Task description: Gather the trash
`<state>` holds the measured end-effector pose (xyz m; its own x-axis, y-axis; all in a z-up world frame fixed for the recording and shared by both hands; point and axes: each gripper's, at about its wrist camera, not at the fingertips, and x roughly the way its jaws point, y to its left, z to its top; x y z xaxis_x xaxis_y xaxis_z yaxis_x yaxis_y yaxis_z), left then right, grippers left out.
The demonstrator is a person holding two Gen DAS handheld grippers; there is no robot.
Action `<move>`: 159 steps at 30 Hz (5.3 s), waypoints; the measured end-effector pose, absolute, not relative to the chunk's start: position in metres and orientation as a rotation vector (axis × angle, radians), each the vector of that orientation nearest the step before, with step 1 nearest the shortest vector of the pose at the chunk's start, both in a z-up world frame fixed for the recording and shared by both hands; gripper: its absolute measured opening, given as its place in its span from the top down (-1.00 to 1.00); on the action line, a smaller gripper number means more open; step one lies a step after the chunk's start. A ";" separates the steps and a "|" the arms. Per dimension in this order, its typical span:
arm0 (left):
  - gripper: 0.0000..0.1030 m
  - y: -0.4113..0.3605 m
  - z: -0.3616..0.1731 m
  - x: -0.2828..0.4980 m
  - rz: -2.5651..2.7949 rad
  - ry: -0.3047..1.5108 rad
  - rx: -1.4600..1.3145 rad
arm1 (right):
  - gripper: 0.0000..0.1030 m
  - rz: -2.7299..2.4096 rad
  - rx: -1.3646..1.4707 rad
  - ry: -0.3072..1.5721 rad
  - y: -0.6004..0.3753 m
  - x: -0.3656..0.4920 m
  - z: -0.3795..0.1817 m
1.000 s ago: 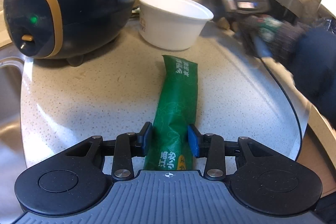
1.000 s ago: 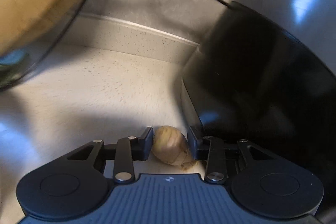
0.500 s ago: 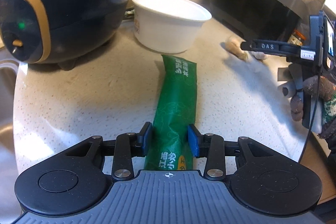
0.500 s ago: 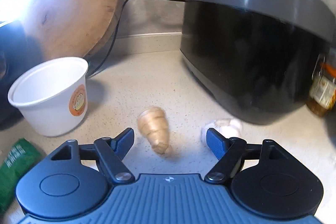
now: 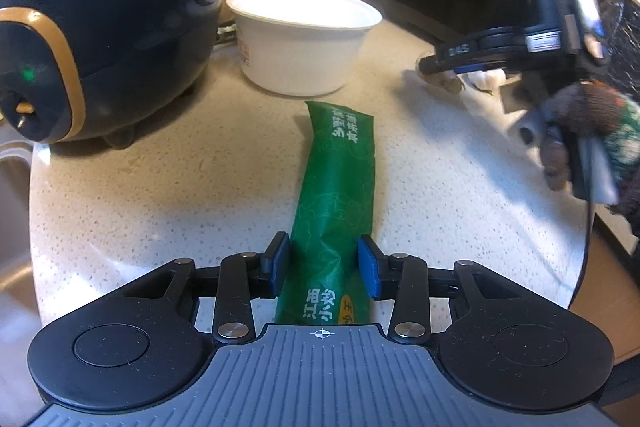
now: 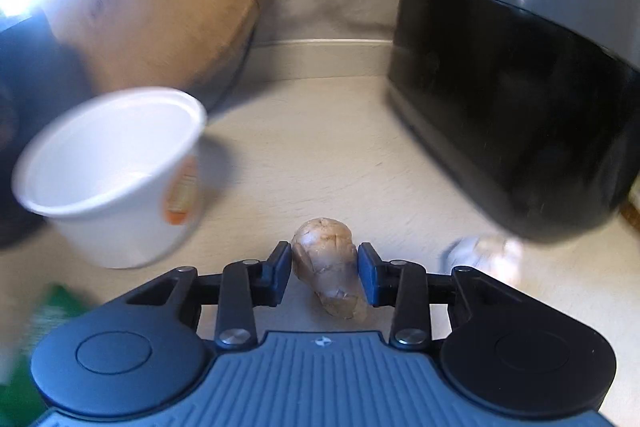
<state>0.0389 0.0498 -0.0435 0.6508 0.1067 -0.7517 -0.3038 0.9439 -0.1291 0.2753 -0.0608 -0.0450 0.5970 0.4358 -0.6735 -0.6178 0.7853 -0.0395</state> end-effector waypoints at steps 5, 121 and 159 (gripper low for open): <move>0.31 0.053 -0.043 0.049 0.181 0.852 -0.256 | 0.30 0.609 -0.178 0.773 -0.084 0.244 -0.033; 0.38 -0.560 -0.458 -0.132 -0.488 1.238 -0.110 | -0.23 -0.514 0.258 1.179 -0.812 -0.330 -0.652; 0.39 -0.522 -0.586 -0.171 -0.447 1.331 -0.147 | 0.67 -0.457 0.170 1.247 -0.801 -0.260 -0.802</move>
